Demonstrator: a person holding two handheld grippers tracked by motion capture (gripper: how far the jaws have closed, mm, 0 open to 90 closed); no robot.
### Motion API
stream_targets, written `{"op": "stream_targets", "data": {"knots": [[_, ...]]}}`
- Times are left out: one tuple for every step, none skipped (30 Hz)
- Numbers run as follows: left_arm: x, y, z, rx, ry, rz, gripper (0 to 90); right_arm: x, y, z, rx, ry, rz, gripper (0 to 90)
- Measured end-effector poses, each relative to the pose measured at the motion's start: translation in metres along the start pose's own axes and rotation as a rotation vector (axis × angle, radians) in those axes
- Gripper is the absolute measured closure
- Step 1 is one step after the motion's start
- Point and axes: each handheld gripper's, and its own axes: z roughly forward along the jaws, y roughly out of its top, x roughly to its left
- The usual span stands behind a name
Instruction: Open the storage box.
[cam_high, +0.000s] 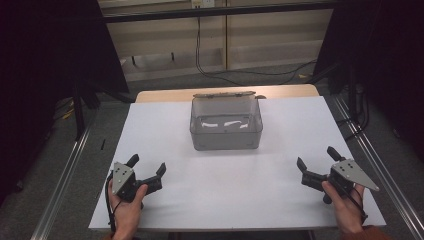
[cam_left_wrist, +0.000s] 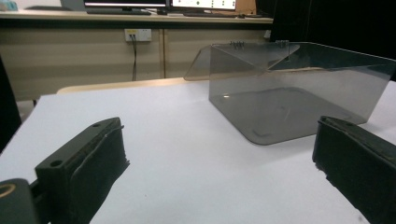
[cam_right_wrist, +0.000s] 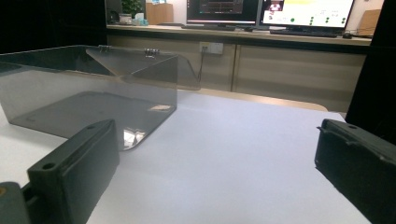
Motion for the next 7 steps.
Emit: {"op": "stream_targets", "data": {"knots": [[0.0016, 0.0002, -0.0014, -0.013, 0.023, -0.008, 2.4, -0.0003, -0.0006, -0.0007, -0.003, 0.000, 0.000, 0.0], [0.0021, 0.0000, -0.0019, -0.017, 0.039, -0.003, 2.5, -0.0003, -0.0009, -0.0011, -0.003, -0.007, -0.009, 0.0], [0.0025, -0.0001, -0.0014, -0.016, 0.056, -0.010, 2.5, 0.0000, -0.0012, -0.0001, -0.004, -0.005, -0.011, 0.0], [0.0027, -0.0003, -0.0014, -0.016, 0.052, -0.023, 2.5, 0.0006, -0.0021, 0.0023, 0.001, -0.009, -0.010, 0.0], [0.0024, -0.0009, -0.0009, -0.017, 0.042, -0.028, 2.4, 0.0011, -0.0028, 0.0040, 0.006, -0.009, -0.008, 0.0], [0.0021, -0.0011, -0.0003, -0.003, 0.029, -0.017, 2.5, 0.0018, -0.0036, 0.0057, 0.013, -0.007, -0.008, 0.0], [0.0016, -0.0006, 0.0002, 0.005, 0.017, -0.009, 2.5, 0.0023, -0.0041, 0.0065, 0.022, -0.001, -0.007, 0.0]]}}
